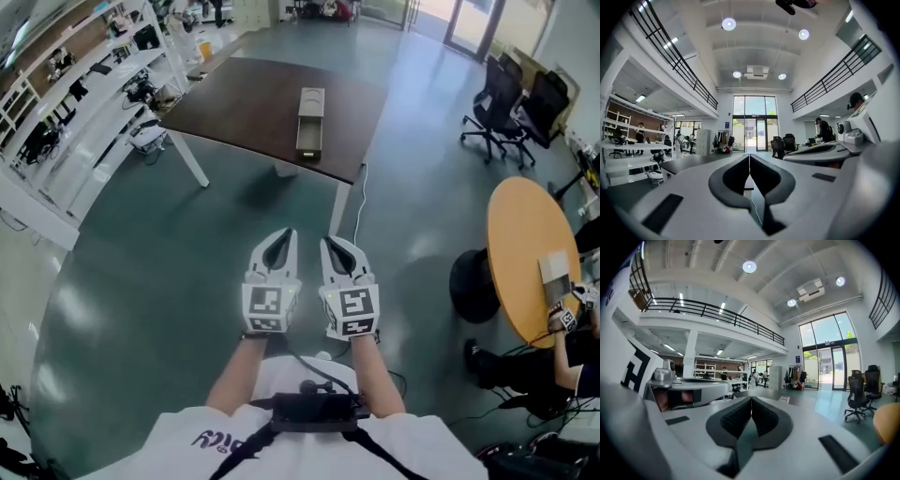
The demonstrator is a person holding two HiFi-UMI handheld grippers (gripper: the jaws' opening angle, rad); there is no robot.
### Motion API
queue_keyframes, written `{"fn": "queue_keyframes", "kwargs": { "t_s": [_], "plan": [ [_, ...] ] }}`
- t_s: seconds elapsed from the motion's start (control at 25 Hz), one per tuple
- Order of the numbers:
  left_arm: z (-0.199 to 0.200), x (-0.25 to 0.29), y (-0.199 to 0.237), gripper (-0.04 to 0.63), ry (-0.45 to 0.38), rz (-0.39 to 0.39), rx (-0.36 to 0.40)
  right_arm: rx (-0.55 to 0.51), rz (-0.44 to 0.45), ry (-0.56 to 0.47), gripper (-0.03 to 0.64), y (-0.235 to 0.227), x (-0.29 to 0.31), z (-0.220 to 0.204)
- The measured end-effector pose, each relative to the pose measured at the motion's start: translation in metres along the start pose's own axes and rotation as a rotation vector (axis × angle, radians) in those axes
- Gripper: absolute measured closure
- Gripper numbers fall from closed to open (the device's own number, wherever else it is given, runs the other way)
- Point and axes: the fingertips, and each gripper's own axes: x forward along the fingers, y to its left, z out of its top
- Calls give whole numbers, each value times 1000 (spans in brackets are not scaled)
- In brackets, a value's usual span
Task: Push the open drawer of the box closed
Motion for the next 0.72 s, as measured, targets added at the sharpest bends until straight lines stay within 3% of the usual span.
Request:
{"fn": "queue_keyframes", "kwargs": {
  "t_s": [0.16,0.48,0.72],
  "plan": [
    [4,40,36,586,-17,-37,5,-67,-125,20,611,-18,50,9],
    [31,123,141,586,-77,-71,-23,-63,-254,-32,612,-29,152,53],
    [20,151,183,586,-72,-155,-69,-10,-276,-51,611,-17,217,53]
  ]
}}
